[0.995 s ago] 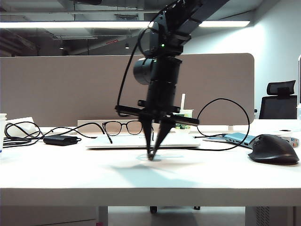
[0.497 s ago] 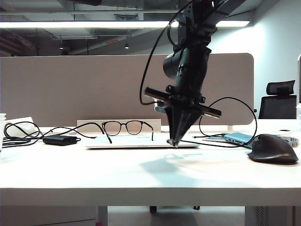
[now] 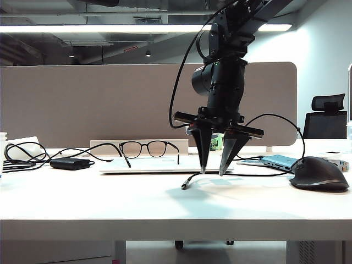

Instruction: Pick up the black phone, pick up the charger plug, insert the charger plug into the phone's charging port, and finally place the connected phone back on the desk.

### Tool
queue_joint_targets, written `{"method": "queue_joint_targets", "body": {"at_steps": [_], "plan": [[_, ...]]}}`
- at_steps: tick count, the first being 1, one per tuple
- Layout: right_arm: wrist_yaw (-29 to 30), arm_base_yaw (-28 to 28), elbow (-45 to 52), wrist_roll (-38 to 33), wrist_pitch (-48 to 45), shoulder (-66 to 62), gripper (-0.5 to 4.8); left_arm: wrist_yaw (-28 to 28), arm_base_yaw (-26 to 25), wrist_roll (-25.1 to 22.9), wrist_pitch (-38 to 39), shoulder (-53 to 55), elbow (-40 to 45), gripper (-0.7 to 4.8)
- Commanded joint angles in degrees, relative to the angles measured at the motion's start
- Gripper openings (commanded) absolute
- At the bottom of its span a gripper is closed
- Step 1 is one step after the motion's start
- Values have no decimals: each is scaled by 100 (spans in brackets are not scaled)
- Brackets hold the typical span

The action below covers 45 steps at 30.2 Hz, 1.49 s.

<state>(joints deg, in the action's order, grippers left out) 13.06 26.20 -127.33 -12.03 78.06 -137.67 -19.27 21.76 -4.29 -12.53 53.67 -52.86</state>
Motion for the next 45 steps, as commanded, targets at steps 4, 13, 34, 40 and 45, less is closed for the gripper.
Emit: {"method": "queue_joint_targets", "body": {"at_steps": [4,13,34,40,45], "plan": [[986,4,-31,37,-17,42,182,17,7,-20,-162,-44,-37,-6],[1261,4,-28,431,-55,42,275,20,7,-20,-166,-44,-37,-6],[-570,533,-33,-1519,-380,61,318,20,7,-20,-170,-46,-39,-6],[-577,881,-31,-1974,-763,66,319,17,7,-20,-170,-46,-37,-6],[-796,905,-28,-2138,-802,63,318,17,7,-20,-168,-48,-39,-6]]}}
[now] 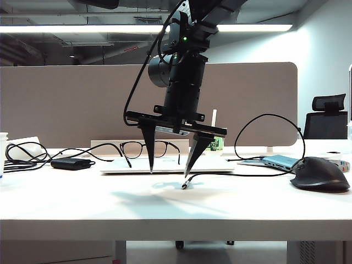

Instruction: Pick up the black phone, pick up the charger plug, insert the charger plug into the phone's charging port, and finally place the connected phone back on the desk.

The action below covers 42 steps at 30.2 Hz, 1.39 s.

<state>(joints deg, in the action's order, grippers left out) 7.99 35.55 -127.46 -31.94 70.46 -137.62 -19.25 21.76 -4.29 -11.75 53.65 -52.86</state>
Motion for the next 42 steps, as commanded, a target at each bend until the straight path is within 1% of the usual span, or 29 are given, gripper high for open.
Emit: {"method": "queue_joint_targets", "body": {"at_steps": [1,12,14,17,29,31,33,37,38,40,42], "plan": [[-385,-33,-15,-146,-28,61,314,15,7,-20,-247,-50,-39,-7],[-463,-199,-4,-127,9,31,314,17,7,-20,-249,-50,-39,-7],[-407,-199,-4,-153,-7,2,314,17,7,-22,-249,-50,-37,-7],[-153,-203,70,-382,-44,-11,314,17,7,-20,-249,-50,-37,-7],[-166,-205,380,-428,-164,-11,299,17,7,-22,-249,-50,-39,-7],[-166,-205,387,-428,-138,-13,265,17,7,-22,-249,-50,-39,-7],[-168,-205,387,-426,-131,-13,252,17,7,-22,-251,-50,-39,-7],[-170,-208,387,-426,-101,-42,250,17,7,-22,-271,-50,-39,-7],[-166,-208,387,-428,-79,-74,235,17,7,-22,-278,-50,-39,-6],[-164,-205,389,-428,28,-122,148,17,7,-22,-293,-50,-39,-6],[-149,-203,389,-426,160,-179,73,15,7,-20,-293,-52,-39,-6]]}}
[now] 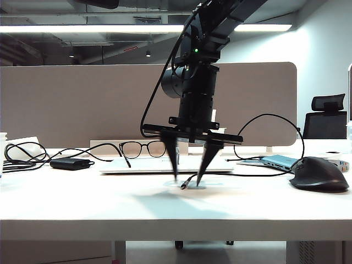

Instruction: Pick up the black phone, pick up the charger plug, insert the charger plug into the phone's charging port, and finally place the connected phone back on the desk.

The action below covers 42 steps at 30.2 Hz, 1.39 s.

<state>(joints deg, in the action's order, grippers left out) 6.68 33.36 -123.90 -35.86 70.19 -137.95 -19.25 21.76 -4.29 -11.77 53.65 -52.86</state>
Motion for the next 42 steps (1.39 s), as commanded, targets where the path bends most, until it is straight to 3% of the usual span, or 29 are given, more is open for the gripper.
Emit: {"method": "queue_joint_targets", "body": {"at_steps": [1,4,23,33,42], "plan": [[-9,15,33,-9,227,-179,58,17,7,-22,-289,-55,-39,-7],[28,13,59,44,291,-195,-5,17,7,-20,-289,-66,-39,-6],[98,-251,52,1384,195,605,-5,17,7,-20,-223,-66,-37,-6],[758,-647,52,1840,-33,1722,-5,-28,7,-20,-94,-61,-37,-7],[892,-809,52,2288,-341,2601,-5,-616,9,-173,549,63,-37,-7]]}}
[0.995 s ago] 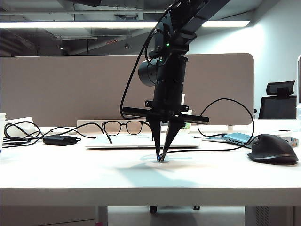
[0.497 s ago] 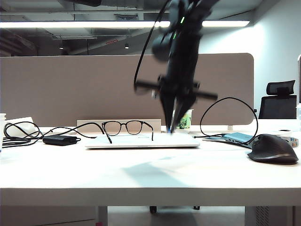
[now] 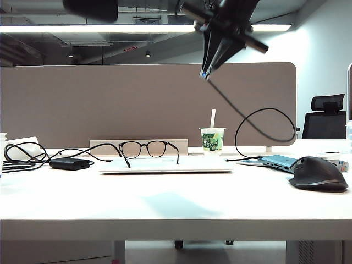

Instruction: Pick up the black phone, pick up the charger plug, insert the charger plug into the phone's charging port, and finally place the connected phone back on the desk.

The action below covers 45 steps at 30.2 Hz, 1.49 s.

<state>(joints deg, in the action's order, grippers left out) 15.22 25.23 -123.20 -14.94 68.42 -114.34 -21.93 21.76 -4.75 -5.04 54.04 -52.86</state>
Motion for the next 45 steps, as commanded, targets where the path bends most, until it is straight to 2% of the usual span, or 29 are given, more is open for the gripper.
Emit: {"method": "queue_joint_targets", "body": {"at_steps": [1,5,7,14,21,27,37,42,45], "plan": [[42,2,-17,282,-201,350,-5,-549,9,-125,-146,74,-37,-7],[306,2,-17,334,-398,669,-5,-1438,9,-120,-186,240,-37,-7],[490,2,-17,339,-483,826,-5,-1703,9,-120,-166,315,-37,-7],[1023,2,-17,503,-857,1327,-5,-2293,9,-79,-186,529,-37,-7],[1690,-76,-17,616,-1307,1694,-5,-2551,9,-70,-234,730,-37,-7],[2157,-83,-15,682,-1681,1867,-5,-2874,9,330,-557,896,-37,-7],[3272,-83,-15,638,-2671,1891,-5,-3539,9,1620,-2015,1305,-50,-7],[3974,-83,-15,636,-2979,1891,-5,-3600,9,1766,-2264,1390,-61,-7],[4162,-55,-15,638,-3012,1891,-5,-3602,9,1766,-2302,1394,-61,-7]]}}
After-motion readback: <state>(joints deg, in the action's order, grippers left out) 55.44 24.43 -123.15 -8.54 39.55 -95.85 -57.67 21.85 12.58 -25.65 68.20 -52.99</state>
